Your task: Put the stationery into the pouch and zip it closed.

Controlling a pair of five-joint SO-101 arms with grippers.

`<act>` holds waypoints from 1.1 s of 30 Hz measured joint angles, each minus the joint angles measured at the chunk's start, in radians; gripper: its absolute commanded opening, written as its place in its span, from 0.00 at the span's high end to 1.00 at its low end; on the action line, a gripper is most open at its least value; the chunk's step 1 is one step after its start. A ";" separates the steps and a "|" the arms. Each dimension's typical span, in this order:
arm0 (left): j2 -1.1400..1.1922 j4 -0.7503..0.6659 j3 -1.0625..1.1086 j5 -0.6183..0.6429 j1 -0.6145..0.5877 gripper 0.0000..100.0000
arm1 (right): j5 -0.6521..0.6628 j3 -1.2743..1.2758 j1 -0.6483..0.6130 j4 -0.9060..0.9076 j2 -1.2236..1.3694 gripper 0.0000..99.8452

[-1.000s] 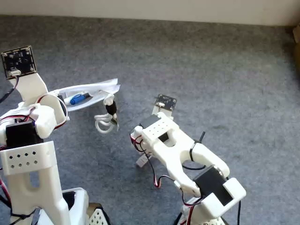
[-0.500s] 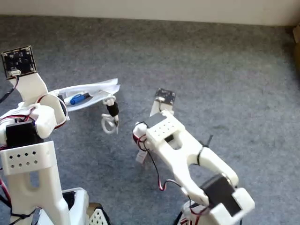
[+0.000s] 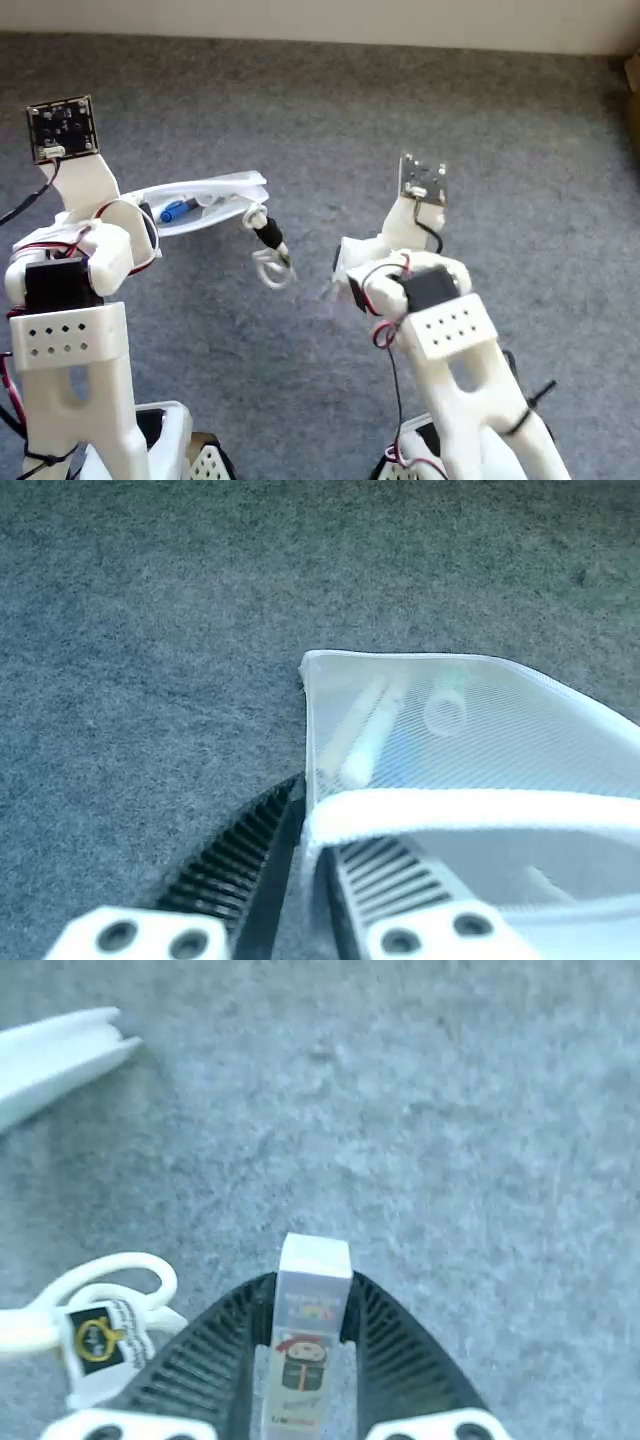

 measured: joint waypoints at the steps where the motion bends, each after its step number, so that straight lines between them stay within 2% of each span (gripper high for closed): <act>1: 0.000 0.000 0.000 0.000 0.000 0.99 | 0.023 0.000 0.002 -0.017 -0.048 1.00; 7: 0.000 0.000 0.000 0.000 0.000 0.99 | 0.221 0.000 -0.018 -0.163 -0.270 1.00; 11: 0.000 0.000 0.000 0.000 0.002 0.99 | 0.374 0.000 -0.124 -0.253 -0.316 1.00; 17: 0.000 0.000 0.000 0.000 0.002 0.99 | 0.505 0.000 -0.293 -0.446 -0.319 1.00; 26: 0.000 0.000 0.000 0.000 0.002 0.99 | 0.606 0.025 -0.457 -0.770 -0.321 1.00; 33: 0.002 0.000 0.000 0.000 0.002 0.99 | 0.606 0.160 -0.477 -1.080 -0.221 1.00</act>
